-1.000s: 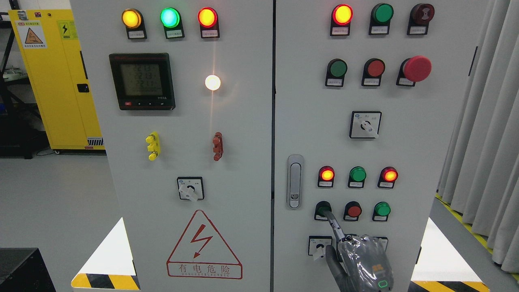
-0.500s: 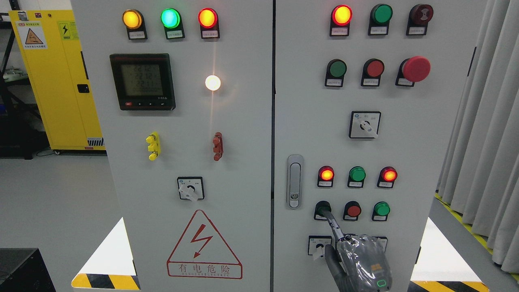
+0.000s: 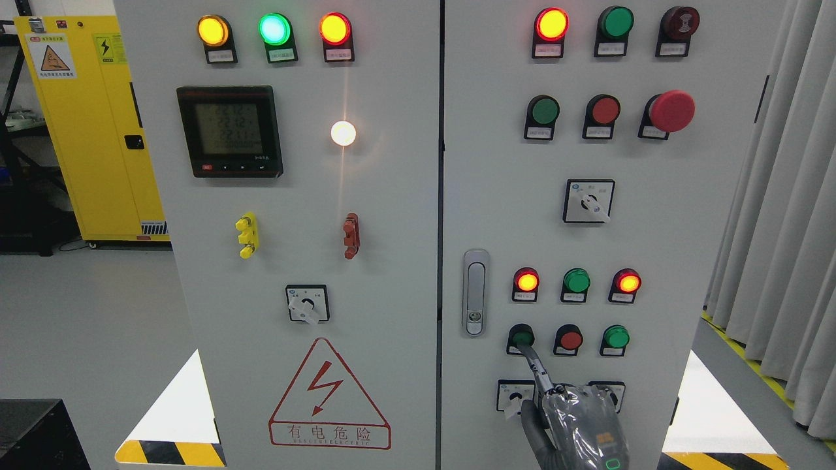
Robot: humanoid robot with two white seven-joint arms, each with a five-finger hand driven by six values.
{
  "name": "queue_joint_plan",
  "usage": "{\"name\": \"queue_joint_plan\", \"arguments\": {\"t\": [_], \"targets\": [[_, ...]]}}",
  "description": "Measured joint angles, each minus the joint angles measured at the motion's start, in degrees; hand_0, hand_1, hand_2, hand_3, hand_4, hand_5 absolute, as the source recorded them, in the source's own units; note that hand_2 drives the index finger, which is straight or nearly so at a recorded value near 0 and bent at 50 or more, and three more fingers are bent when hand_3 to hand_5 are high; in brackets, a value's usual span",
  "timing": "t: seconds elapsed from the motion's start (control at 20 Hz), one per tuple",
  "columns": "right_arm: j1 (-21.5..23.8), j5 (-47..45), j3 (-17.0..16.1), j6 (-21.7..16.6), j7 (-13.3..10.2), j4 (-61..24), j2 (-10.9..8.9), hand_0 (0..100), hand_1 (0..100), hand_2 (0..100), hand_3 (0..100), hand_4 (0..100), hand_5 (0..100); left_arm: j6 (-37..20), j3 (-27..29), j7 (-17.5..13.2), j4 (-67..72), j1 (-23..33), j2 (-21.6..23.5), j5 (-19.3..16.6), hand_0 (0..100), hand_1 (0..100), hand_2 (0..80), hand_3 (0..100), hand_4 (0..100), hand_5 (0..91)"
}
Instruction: Press green start button
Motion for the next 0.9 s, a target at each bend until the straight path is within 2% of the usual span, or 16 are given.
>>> {"name": "queue_joint_plan", "arguments": {"t": [0.45, 0.6, 0.7, 0.8, 0.9], "targets": [[1.00, -0.21, -0.07, -0.32, -1.16, -3.08, 0.36, 85, 94, 0, 93, 100, 100, 0.00, 0.01, 0.04, 0.00, 0.00, 0.00, 0.01, 12, 56, 0.0, 0, 0, 0.0], [1.66, -0.55, 0.11, -0.70, -1.54, -4.54, 0.44, 89, 95, 0, 92, 99, 100, 0.00, 0.01, 0.04, 0.00, 0.00, 0.00, 0.01, 12, 56, 0.0, 0, 0, 0.0], [2.46, -1.79, 0.50, -0.78, -1.66, -5.64, 0.51, 94, 96, 2, 90, 96, 96, 0.00, 0.01, 0.04, 0.00, 0.00, 0.00, 0.00, 12, 56, 0.0, 0, 0, 0.0], [3.57, -3.87, 0.99, -0.80, -1.74, -6.63, 0.55, 97, 97, 4, 82, 89, 90, 0.00, 0.01, 0.05, 0.00, 0.00, 0.00, 0.00, 12, 56, 0.0, 0, 0, 0.0], [4.70, -6.27, 1.50, -0.94, -1.85, -7.51, 0.61, 95, 95, 4, 76, 84, 87, 0.00, 0.01, 0.06, 0.00, 0.00, 0.00, -0.01, 12, 56, 0.0, 0, 0, 0.0]]}}
